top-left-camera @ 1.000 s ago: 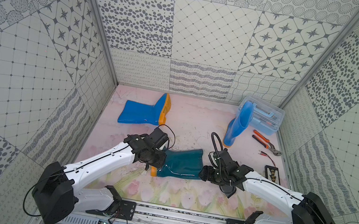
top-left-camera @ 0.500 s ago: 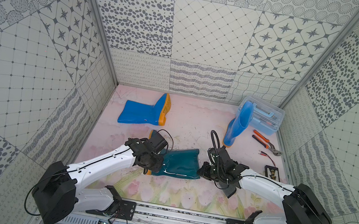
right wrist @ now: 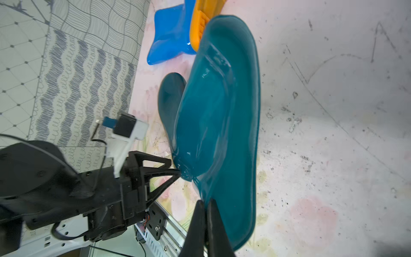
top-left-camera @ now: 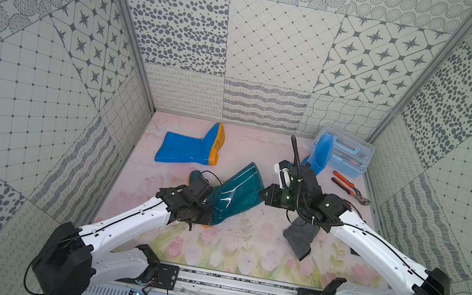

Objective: Wipe the rubber boots with a cloth
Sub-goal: Pick up the rubber boot from the center of the board, then place the rubber boot at the center of the board.

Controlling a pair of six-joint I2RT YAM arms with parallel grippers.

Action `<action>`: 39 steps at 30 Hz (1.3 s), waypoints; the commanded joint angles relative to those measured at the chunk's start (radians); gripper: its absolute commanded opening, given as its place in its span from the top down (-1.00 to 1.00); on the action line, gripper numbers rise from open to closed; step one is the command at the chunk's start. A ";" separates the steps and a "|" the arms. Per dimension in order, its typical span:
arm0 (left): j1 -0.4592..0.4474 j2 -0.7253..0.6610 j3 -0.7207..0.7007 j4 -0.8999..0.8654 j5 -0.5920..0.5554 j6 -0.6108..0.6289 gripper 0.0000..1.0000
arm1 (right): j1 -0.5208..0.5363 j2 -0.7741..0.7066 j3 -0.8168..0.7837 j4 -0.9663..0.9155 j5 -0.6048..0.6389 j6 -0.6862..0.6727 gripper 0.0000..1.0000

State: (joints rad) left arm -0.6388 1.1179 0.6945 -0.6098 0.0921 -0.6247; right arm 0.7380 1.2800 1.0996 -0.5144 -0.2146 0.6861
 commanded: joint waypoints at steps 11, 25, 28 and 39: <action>0.070 0.334 0.270 0.325 0.079 0.046 0.04 | -0.008 0.255 0.502 -0.163 0.128 -0.216 1.00; 0.122 0.757 0.709 0.363 0.164 0.098 0.06 | -0.169 0.508 0.895 -0.291 0.128 -0.376 1.00; 0.123 0.853 0.815 0.370 0.185 0.089 0.07 | -0.230 0.557 0.963 -0.307 0.108 -0.408 1.00; 0.117 1.167 1.171 0.362 0.247 0.030 0.08 | -0.361 0.662 1.066 -0.344 0.068 -0.482 1.00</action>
State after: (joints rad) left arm -0.5209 2.1933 1.7489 -0.2737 0.2810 -0.5743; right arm 0.3897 1.9480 2.1029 -0.9024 -0.1173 0.2367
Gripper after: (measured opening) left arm 0.460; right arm 0.059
